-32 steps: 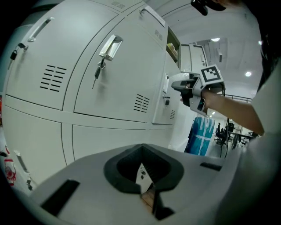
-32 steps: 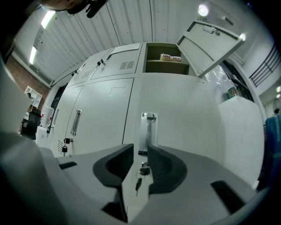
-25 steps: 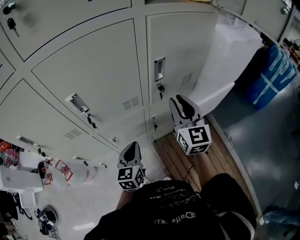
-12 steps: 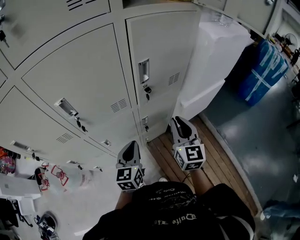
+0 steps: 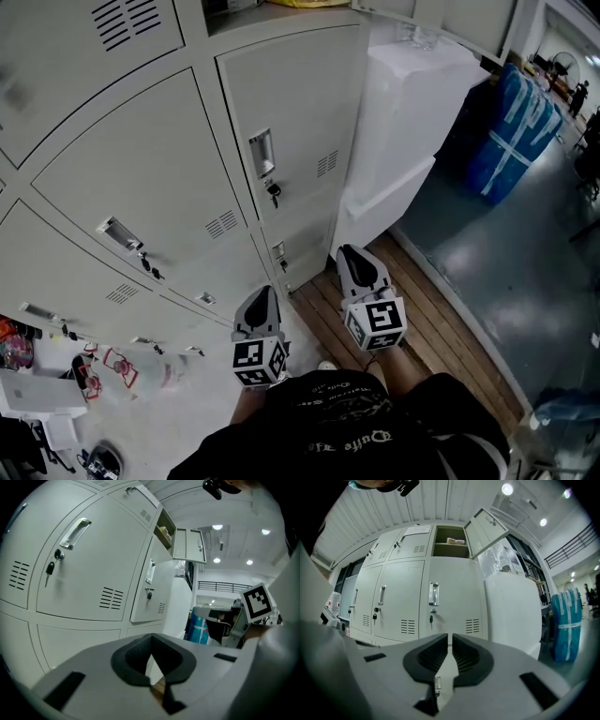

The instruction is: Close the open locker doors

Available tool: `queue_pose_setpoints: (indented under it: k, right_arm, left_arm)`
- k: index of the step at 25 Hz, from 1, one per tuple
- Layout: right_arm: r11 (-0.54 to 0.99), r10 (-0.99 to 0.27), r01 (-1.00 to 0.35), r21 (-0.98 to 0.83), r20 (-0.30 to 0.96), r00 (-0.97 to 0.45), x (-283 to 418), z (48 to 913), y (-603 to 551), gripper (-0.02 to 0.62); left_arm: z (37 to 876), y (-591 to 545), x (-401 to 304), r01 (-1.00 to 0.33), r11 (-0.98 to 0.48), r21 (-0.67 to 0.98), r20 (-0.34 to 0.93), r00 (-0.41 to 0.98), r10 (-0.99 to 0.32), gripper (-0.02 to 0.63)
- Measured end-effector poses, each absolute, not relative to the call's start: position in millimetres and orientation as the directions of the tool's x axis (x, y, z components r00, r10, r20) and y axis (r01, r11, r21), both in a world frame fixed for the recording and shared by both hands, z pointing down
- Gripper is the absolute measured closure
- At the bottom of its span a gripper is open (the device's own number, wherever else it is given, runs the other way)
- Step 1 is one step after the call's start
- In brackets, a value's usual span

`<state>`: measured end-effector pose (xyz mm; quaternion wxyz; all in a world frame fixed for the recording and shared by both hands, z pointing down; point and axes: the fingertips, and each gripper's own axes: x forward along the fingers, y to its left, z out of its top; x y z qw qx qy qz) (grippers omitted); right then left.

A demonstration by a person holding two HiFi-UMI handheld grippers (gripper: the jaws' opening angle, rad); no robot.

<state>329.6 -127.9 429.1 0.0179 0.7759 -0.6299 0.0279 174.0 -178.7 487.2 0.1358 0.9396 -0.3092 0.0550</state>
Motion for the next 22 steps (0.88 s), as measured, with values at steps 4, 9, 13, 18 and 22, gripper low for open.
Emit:
queue_pose_setpoints:
  k: [4, 9, 13, 18, 22]
  right_arm:
    - [-0.234, -0.972, -0.972, -0.021, 0.03, 0.233, 348, 414, -122, 0.58]
    - [-0.294, -0.956, -0.956, 0.021, -0.03, 0.293, 386, 382, -115, 0.581]
    - [-0.316, -0.944, -0.947, 0.047, -0.117, 0.309, 426, 331, -109, 0.581]
    - [-0.345, -0.908, -0.936, 0.065, -0.275, 0.315, 485, 238, -92, 0.586]
    - [-0.384, -0.864, -0.92, 0.073, -0.379, 0.331, 527, 162, -66, 0.586]
  left_arm:
    - [478, -181, 185, -0.571, -0.782, 0.249, 0.151, 0.821, -0.551, 0.6]
    - [465, -183, 199, -0.563, -0.792, 0.238, 0.151, 0.827, -0.542, 0.6]
    - [461, -183, 207, -0.554, -0.804, 0.217, 0.153, 0.833, -0.532, 0.6]
    - [465, -181, 212, -0.555, -0.802, 0.218, 0.172, 0.831, -0.529, 0.6]
    - [469, -179, 215, -0.566, -0.796, 0.216, 0.187, 0.824, -0.535, 0.6]
